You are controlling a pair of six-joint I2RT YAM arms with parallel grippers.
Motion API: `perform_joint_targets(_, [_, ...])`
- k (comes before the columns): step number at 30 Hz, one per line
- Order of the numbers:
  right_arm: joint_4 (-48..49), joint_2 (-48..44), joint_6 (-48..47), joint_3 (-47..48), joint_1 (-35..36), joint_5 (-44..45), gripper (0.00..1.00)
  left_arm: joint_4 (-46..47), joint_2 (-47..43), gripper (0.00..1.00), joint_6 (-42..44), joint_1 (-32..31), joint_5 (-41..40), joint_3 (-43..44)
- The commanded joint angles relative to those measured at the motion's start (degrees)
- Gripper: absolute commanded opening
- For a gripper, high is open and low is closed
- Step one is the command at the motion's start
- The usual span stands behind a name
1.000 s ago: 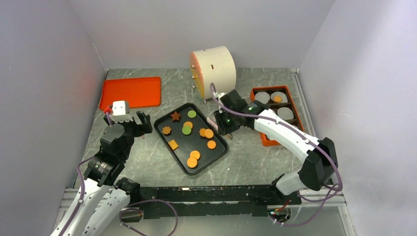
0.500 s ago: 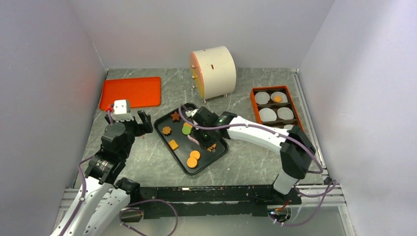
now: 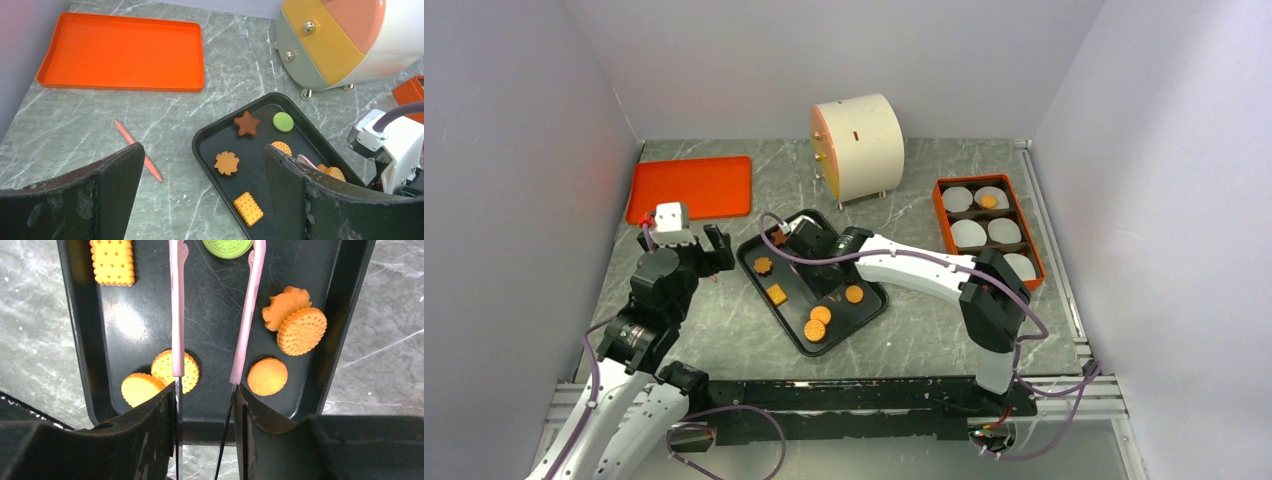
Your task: Pack the cookies
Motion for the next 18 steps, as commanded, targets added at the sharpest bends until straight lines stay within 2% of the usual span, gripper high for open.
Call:
perform_joint_targets(1, [-0.92, 1.98, 1.12, 3.50, 0.13, 3.36, 0.45, 1.59, 0.15, 0.93, -0.08, 0.27, 0.70, 0.06])
perform_joint_targets(8, [-1.38, 5.35, -0.27, 5.78, 0.09, 2.74, 0.48, 1.50, 0.05, 0.93, -0.16, 0.27, 0.38, 0.09])
perform_joint_targets(18, [-1.27, 8.05, -0.73, 7.02, 0.06, 4.60, 0.46, 1.49, -0.11, 0.93, -0.23, 0.27, 0.57, 0.03])
